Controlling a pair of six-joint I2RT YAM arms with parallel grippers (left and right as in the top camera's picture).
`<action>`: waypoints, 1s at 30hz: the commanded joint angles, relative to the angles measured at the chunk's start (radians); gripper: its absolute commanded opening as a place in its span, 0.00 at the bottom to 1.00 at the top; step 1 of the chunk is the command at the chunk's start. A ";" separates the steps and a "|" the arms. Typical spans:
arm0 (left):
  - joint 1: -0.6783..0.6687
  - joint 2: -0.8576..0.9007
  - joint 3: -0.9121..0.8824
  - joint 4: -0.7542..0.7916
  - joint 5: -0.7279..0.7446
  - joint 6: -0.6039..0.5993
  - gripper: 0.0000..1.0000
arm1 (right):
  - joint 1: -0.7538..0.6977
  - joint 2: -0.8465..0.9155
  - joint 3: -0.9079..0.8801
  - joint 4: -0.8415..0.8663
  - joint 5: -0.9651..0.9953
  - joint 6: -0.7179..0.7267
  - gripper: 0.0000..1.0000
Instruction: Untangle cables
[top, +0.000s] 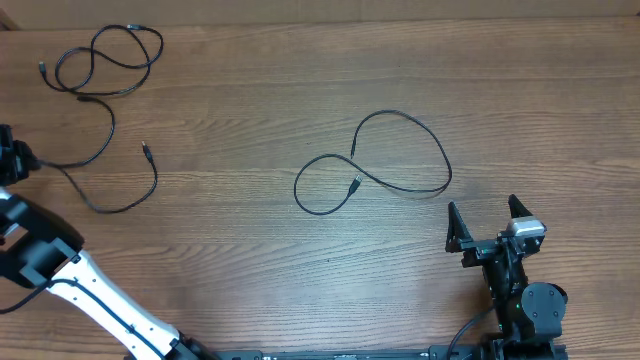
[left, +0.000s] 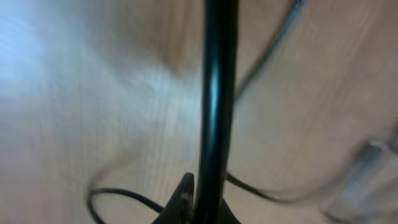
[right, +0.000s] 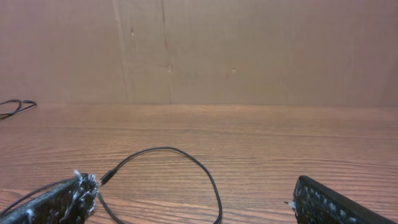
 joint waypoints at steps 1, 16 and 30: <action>-0.061 -0.004 -0.005 -0.035 -0.438 0.070 0.08 | 0.005 -0.007 -0.010 0.003 -0.002 -0.002 1.00; -0.165 -0.035 0.109 -0.008 -0.389 0.290 0.45 | 0.005 -0.007 -0.010 0.003 -0.002 -0.002 1.00; -0.263 -0.032 0.120 0.035 -0.116 0.742 0.45 | 0.005 -0.007 -0.010 0.003 -0.002 -0.002 1.00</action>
